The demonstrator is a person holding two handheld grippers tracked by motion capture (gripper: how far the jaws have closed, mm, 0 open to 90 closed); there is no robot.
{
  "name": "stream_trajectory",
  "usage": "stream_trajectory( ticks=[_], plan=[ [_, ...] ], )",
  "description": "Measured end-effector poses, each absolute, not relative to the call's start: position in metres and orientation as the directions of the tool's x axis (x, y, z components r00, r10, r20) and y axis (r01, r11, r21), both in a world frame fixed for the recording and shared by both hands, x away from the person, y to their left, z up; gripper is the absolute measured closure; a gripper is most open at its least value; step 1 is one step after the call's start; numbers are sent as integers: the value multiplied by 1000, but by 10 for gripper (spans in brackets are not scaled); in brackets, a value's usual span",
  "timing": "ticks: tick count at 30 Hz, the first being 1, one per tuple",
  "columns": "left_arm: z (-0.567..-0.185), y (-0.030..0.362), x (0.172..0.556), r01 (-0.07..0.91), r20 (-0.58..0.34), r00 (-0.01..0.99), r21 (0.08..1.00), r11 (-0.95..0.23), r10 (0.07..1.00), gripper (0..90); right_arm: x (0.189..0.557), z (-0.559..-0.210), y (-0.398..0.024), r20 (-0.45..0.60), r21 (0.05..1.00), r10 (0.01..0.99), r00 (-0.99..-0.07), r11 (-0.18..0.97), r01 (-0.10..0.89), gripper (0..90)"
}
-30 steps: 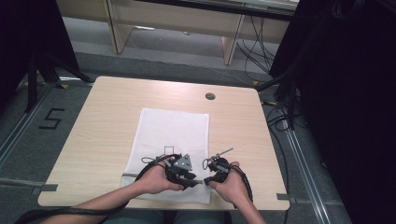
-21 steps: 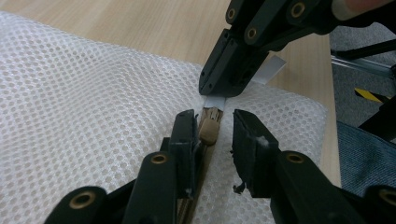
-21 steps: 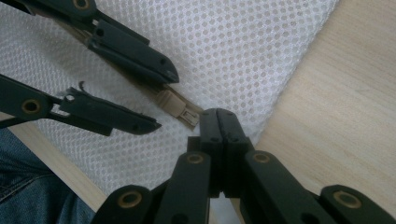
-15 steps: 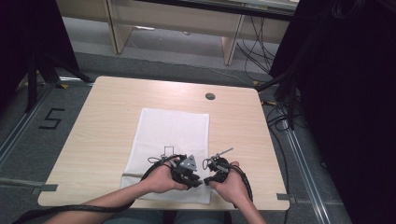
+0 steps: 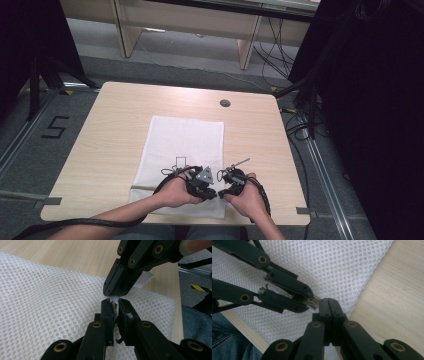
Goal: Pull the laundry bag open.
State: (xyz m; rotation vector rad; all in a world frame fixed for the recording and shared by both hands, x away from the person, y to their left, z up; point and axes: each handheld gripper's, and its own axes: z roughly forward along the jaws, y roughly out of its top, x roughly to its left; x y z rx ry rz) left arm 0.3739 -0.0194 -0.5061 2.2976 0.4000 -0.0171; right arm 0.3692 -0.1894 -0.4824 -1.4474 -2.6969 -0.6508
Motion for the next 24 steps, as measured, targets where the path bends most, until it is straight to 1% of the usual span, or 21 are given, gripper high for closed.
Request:
stream_trajectory(
  ticks=[1, 2, 3, 5, 6, 7, 9, 10, 12, 13, 18, 19, 24],
  plan=[
    [-506, -19, 375, 272, -125, 956, 713, -646, 266, 809, 369, -482, -190, 204, 351, 795, -571, 485, 801, 900],
    [-507, -20, 374, 285, -135, 953, 713, -641, 273, 809, 369, -483, -190, 205, 350, 795, -571, 485, 801, 900],
    [-506, -20, 375, 272, -123, 956, 714, -646, 266, 816, 369, -483, -190, 206, 349, 795, -570, 485, 802, 900],
    [-506, -20, 374, 278, -127, 954, 710, -647, 270, 828, 369, -483, -190, 206, 348, 796, -570, 484, 803, 900],
    [-506, -20, 374, 303, -151, 948, 708, -638, 282, 854, 369, -483, -190, 205, 350, 795, -571, 485, 801, 900],
    [-505, -20, 375, 293, -144, 951, 708, -642, 275, 868, 369, -482, -189, 203, 354, 795, -572, 486, 799, 900],
    [-505, -20, 374, 312, -156, 944, 705, -637, 289, 870, 367, -481, -187, 211, 330, 808, -550, 471, 818, 900],
    [-505, -19, 374, 300, -148, 948, 706, -641, 281, 870, 367, -481, -187, 202, 336, 805, -558, 478, 812, 900],
    [-505, -19, 373, 314, -154, 943, 706, -635, 294, 871, 368, -482, -187, 181, 346, 793, -582, 503, 792, 900],
    [-505, -19, 373, 314, -154, 943, 706, -635, 294, 871, 368, -482, -187, 181, 340, 801, -570, 493, 801, 900],
    [-503, -16, 373, 306, -146, 946, 704, -641, 291, 872, 368, -482, -187, 181, 346, 794, -581, 501, 793, 900],
    [-503, -17, 373, 310, -150, 944, 703, -640, 293, 871, 368, -482, -187, 183, 343, 801, -570, 491, 801, 900],
    [-502, -16, 372, 315, -152, 942, 704, -637, 299, 872, 369, -482, -187, 178, 350, 790, -587, 506, 788, 900]
  ],
)
